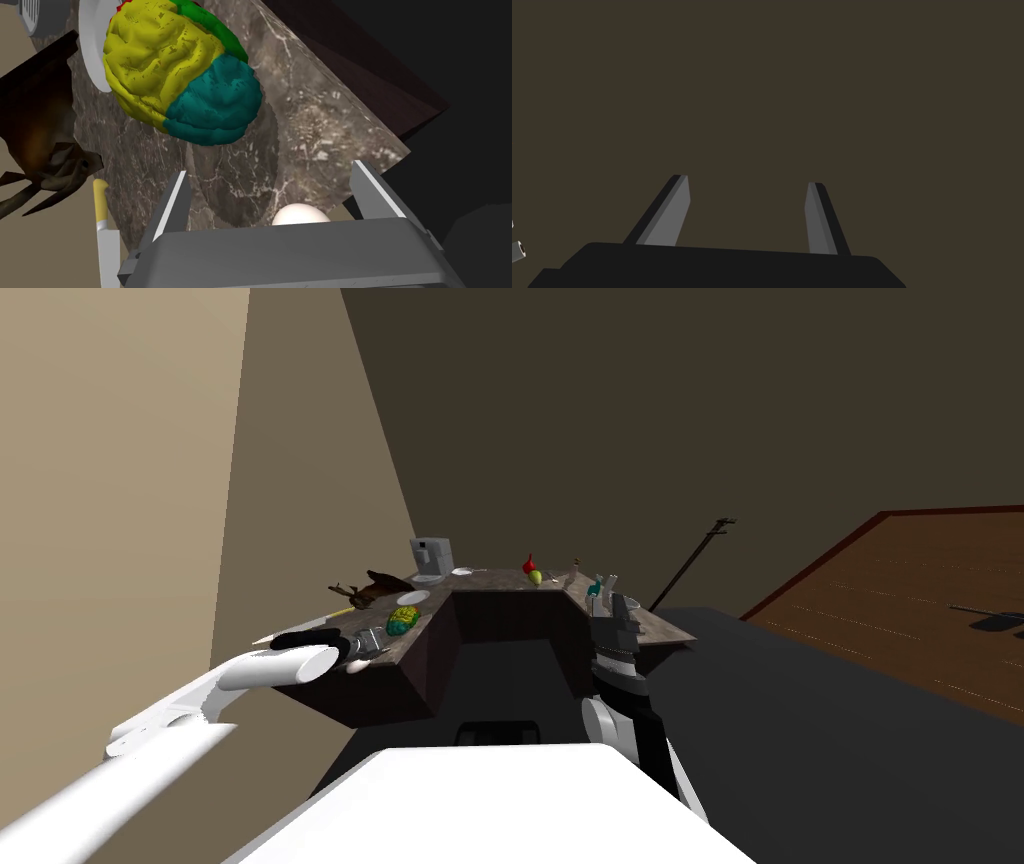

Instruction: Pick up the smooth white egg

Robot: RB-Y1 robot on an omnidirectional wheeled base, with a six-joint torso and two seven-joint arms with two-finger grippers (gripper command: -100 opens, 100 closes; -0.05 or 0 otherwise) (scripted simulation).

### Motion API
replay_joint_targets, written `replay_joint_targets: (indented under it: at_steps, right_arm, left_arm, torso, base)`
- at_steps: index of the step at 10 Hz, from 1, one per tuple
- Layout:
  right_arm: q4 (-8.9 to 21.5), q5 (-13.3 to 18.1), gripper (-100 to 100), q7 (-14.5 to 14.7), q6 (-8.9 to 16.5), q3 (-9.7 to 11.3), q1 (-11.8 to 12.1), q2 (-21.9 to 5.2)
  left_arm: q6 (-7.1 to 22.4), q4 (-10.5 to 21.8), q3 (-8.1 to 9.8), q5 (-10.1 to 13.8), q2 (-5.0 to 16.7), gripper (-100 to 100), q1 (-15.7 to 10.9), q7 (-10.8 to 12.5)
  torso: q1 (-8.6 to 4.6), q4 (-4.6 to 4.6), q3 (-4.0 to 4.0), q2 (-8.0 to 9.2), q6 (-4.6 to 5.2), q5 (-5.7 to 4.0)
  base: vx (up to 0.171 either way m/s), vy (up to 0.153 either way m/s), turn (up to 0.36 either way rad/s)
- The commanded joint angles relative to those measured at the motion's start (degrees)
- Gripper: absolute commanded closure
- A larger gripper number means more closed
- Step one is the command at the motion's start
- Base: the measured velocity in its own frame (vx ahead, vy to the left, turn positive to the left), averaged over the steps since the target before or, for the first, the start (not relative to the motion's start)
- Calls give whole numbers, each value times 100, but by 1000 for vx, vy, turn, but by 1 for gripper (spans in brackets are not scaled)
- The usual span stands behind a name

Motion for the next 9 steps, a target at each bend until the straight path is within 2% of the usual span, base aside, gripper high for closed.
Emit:
replay_joint_targets:
  at_steps: [1,3,4,5,6,7,8,9]
  right_arm:
    - [0,0,0,0,0,0,0,0]
    - [0,0,0,0,0,0,0,0]
    - [0,0,0,0,0,0,-1,0]
    - [0,0,0,0,0,0,-1,0]
    - [0,0,0,0,0,1,-1,0]
    - [0,0,0,0,0,1,-1,0]
    - [0,0,0,0,0,1,-1,0]
    - [0,0,0,0,0,0,-1,0]
  left_arm:
    - [52,-13,71,-56,-87,-100,212,163]
    - [113,91,87,-123,-178,-100,373,303]
    - [103,56,107,-72,-133,-100,346,258]
    - [105,76,105,-71,-133,0,345,263]
    - [-22,257,59,-144,-228,-100,286,179]
    - [-86,348,35,-180,-275,-100,257,137]
    - [-40,302,38,-166,-251,-100,265,174]
    - [-61,315,35,-170,-257,100,262,159]
  torso:
    - [0,0,0,0,0,0]
    - [-5,2,5,9,1,-2]
    - [2,3,7,13,2,-1]
    - [-6,5,12,21,3,-2]
    - [-13,6,15,26,3,-4]
    - [-13,5,11,19,5,-4]
    - [-11,3,6,11,4,-3]
    - [-13,4,10,18,3,-4]
  base:
    - [67,10,48]
    - [48,39,53]
    - [14,23,4]
    - [0,0,0]
    - [31,10,-45]
    - [55,16,-51]
    - [25,8,-9]
    - [0,0,0]
